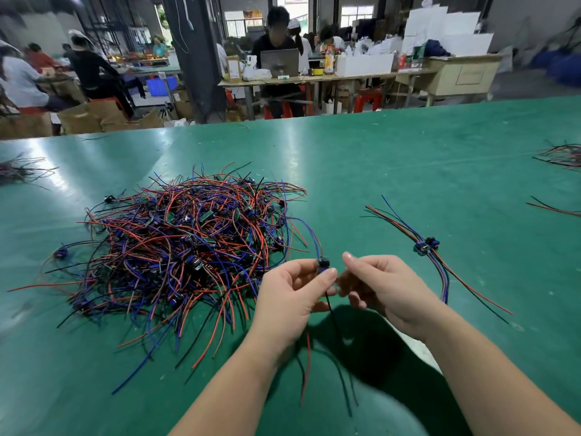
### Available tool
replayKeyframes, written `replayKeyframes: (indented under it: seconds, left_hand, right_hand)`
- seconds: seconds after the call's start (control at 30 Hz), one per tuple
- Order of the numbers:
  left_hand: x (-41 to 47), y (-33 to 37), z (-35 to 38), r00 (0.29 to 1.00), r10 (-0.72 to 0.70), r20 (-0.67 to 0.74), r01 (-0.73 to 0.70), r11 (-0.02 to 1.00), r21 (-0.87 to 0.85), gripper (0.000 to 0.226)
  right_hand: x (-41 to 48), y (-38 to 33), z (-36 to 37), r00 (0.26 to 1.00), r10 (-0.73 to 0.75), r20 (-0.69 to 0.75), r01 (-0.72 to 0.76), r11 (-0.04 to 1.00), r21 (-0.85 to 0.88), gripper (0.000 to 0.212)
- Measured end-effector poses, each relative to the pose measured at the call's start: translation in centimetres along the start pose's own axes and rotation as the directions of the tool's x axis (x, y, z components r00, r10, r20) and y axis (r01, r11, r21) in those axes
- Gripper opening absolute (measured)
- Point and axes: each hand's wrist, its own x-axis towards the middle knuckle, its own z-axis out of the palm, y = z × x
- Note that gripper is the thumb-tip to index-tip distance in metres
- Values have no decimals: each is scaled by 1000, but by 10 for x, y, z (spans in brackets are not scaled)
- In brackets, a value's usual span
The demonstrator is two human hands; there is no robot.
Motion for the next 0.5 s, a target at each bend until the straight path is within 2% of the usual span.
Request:
replayKeyframes:
  seconds: [0.07, 0.1, 0.2, 0.3, 0.4, 0.5]
  left_hand:
    - [-3, 2, 3, 998, -35, 54, 35, 999, 7, 12]
    - [-5, 3, 3, 993, -60, 102, 58, 998, 16, 15]
    - [-11, 4, 5, 955, -138, 263, 121, 990, 77, 21]
    - [-14, 5, 9, 947, -177, 267, 162, 984, 78, 24]
    - [-14, 7, 9, 938, -233, 259, 220, 972, 76, 20]
    - [-17, 7, 7, 894, -300, 333, 265, 953, 149, 14]
  right_hand:
    - [3, 0, -3, 997, -7, -77, 10, 999, 36, 36]
    - [3, 0, -4, 997, -3, -72, 6, 999, 48, 40]
    - [1, -1, -5, 999, 15, 44, -18, 997, 70, 35]
    - [-1, -3, -7, 996, 17, 82, -25, 995, 95, 24]
    - [0, -7, -10, 999, 36, -8, -34, 990, 137, 9]
    - [2, -14, -21, 982, 42, -185, 4, 970, 243, 9]
